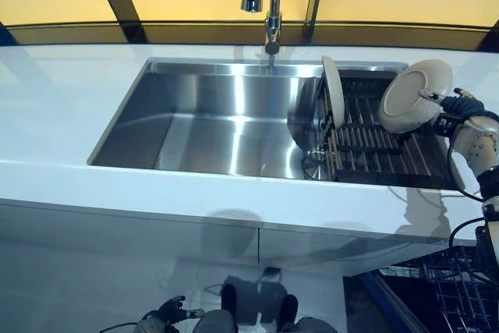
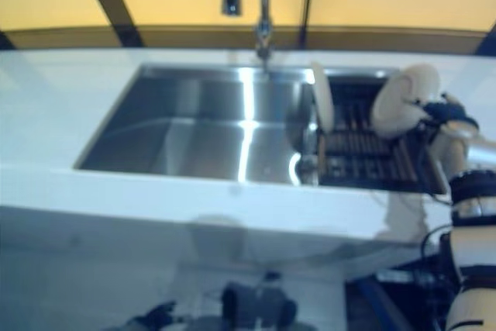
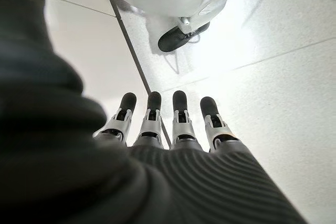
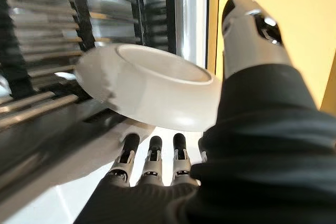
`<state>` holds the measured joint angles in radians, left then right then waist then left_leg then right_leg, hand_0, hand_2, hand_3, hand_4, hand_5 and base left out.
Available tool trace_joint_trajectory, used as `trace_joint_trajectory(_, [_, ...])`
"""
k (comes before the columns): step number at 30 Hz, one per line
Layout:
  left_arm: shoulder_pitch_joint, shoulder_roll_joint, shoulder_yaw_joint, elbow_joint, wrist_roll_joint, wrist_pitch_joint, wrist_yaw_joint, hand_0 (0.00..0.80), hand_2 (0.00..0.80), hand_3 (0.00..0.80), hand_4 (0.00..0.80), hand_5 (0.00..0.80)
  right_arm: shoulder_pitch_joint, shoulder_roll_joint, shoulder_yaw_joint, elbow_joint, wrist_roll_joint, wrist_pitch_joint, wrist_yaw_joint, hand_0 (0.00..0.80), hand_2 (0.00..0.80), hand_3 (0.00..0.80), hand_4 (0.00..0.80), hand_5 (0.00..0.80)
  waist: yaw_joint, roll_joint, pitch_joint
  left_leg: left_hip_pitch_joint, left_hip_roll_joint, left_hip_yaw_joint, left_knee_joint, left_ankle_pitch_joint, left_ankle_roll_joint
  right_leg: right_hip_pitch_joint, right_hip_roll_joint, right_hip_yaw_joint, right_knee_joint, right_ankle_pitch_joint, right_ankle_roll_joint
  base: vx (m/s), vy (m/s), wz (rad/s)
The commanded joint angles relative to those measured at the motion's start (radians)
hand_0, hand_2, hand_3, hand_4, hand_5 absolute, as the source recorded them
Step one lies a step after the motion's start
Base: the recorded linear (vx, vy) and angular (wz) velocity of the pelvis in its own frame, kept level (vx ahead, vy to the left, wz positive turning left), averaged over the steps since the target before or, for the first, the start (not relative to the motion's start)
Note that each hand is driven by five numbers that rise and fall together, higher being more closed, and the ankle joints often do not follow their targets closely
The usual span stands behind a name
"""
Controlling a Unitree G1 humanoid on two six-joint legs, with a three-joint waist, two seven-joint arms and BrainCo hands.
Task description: Take plates into dishwasher
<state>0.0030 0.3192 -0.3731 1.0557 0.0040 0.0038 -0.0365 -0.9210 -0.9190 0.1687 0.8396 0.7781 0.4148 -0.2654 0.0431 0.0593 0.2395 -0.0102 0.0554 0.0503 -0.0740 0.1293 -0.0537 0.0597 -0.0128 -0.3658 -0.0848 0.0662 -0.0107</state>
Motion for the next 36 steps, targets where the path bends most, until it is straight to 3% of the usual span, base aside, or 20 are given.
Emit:
trace_joint_trajectory(1, [-0.007,0.031,-0.064,-0.009,-0.040,-0.014,0.008,0.000,0.000,0.000,0.000,0.000,-0.140,-0.042,0.029,0.012,-0.014,-0.069,-0.030,0.000,0.000,0.000,0.000,0.000,0.033,-0.074,0.040,0.017,-0.040,0.067,0.070,-0.183,0.005,-0.024,0.001,0.036,0.104,-0.196,-0.027,-0.007,-0.049,0.11])
trace_joint_trajectory(36, [0.014,0.029,-0.069,-0.024,-0.062,-0.023,0.009,0.000,0.000,0.000,0.000,0.000,-0.139,-0.067,-0.003,0.078,-0.006,-0.074,-0.087,0.000,0.000,0.000,0.000,0.000,0.030,-0.051,0.055,0.004,-0.035,0.073,0.095,-0.178,0.001,-0.037,-0.023,0.019,0.164,-0.229,-0.043,0.002,-0.005,0.03])
